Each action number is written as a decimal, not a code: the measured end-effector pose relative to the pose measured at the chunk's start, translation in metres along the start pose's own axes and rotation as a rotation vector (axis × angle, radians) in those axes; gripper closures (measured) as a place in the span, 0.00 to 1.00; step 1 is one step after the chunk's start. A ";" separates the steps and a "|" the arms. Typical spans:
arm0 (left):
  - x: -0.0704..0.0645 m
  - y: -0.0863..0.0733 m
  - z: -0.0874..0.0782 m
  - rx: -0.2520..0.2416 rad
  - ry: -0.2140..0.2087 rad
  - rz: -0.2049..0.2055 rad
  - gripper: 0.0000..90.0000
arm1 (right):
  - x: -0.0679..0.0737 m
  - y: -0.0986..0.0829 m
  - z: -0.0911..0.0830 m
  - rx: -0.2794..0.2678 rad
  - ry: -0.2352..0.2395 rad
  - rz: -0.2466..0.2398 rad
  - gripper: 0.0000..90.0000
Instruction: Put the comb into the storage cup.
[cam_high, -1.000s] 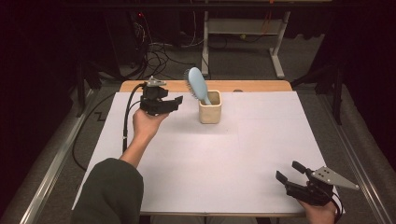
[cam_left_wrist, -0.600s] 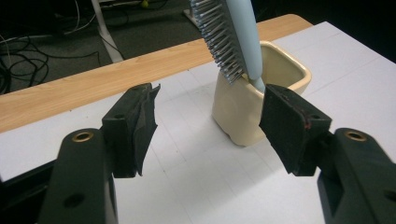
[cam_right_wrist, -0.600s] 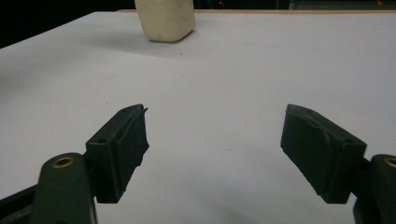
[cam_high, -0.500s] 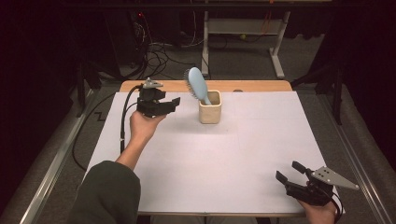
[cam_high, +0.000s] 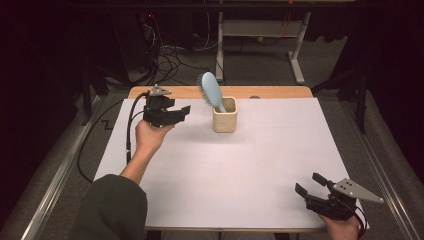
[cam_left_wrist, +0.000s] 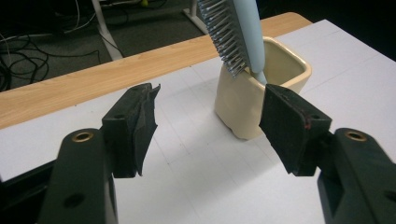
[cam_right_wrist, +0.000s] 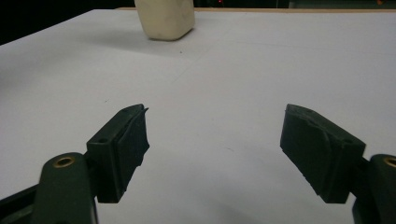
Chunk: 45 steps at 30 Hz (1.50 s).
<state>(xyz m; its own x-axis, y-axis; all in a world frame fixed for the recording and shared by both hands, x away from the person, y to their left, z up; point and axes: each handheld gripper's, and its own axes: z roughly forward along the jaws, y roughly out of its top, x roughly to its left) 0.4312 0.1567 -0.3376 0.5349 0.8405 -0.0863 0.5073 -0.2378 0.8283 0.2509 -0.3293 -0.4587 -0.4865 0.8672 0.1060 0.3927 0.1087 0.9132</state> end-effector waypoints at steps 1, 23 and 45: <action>0.000 0.000 0.000 0.001 0.001 -0.002 0.40 | 0.000 0.000 0.000 0.000 0.000 0.000 0.26; 0.011 -0.007 -0.011 0.010 0.004 -0.009 0.41 | 0.000 0.000 0.000 0.004 0.000 0.000 0.27; 0.016 -0.019 -0.029 -0.021 0.014 -0.013 0.41 | 0.000 0.000 0.000 0.006 -0.004 -0.007 0.27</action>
<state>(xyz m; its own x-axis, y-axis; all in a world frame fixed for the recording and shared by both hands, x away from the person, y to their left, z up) 0.4100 0.1888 -0.3386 0.5183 0.8505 -0.0897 0.5001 -0.2164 0.8385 0.2509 -0.3289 -0.4589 -0.4859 0.8684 0.0984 0.3939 0.1171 0.9117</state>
